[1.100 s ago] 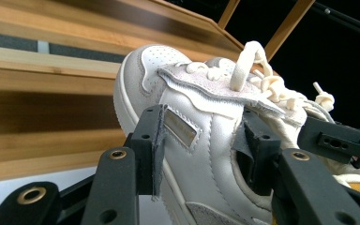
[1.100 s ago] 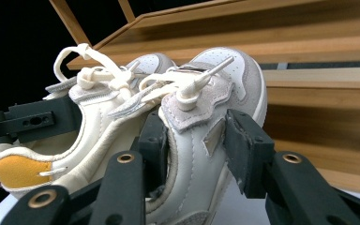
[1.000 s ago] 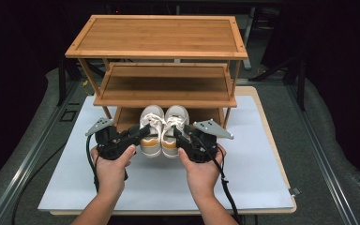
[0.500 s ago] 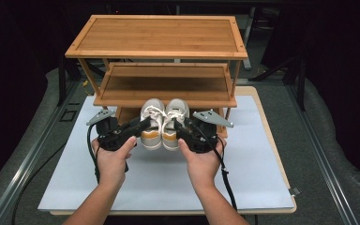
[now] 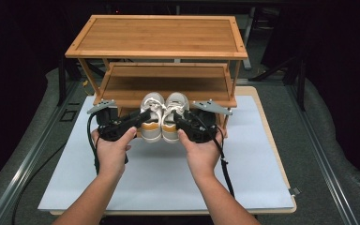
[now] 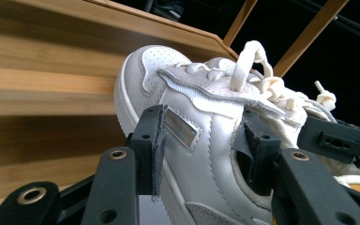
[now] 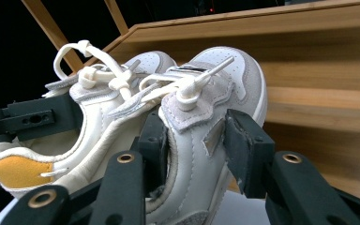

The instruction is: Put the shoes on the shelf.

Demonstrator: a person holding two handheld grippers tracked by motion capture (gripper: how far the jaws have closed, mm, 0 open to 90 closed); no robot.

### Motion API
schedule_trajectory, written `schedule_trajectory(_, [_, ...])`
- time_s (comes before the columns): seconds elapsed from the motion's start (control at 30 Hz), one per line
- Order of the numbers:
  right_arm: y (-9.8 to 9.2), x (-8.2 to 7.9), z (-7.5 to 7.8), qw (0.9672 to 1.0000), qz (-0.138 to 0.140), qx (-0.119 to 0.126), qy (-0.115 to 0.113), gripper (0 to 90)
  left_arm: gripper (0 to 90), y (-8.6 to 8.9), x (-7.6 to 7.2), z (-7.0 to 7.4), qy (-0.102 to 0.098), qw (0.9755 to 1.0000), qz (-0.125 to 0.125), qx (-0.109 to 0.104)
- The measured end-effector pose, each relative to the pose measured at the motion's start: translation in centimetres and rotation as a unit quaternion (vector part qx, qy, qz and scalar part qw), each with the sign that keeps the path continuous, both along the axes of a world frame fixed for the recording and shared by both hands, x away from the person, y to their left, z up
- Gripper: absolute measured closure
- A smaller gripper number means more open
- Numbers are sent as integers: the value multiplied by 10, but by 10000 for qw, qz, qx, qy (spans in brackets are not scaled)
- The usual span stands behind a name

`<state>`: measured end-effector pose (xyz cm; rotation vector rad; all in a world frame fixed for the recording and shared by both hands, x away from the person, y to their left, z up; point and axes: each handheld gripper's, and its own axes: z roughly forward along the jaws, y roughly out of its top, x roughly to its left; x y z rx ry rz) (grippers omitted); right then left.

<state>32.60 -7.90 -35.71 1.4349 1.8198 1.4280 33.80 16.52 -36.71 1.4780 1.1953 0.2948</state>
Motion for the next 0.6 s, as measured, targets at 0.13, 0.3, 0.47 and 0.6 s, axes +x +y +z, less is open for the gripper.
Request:
schedule_trajectory(0.13, [1,4,4,10000,18,-58,52,606,570,1,3,2,45,10000,20,-53])
schedule_trajectory(0.3, [2,13,10,9999,-4,-45,108,606,570,2,12,6,96,9999,1,-47])
schedule_trajectory(0.47, [1,19,13,9999,-4,-80,144,606,571,-1,19,9,102,9999,12,-4])
schedule_trajectory(0.6, [-1,27,14,9999,-9,-34,167,606,571,-3,25,12,127,9999,18,26])
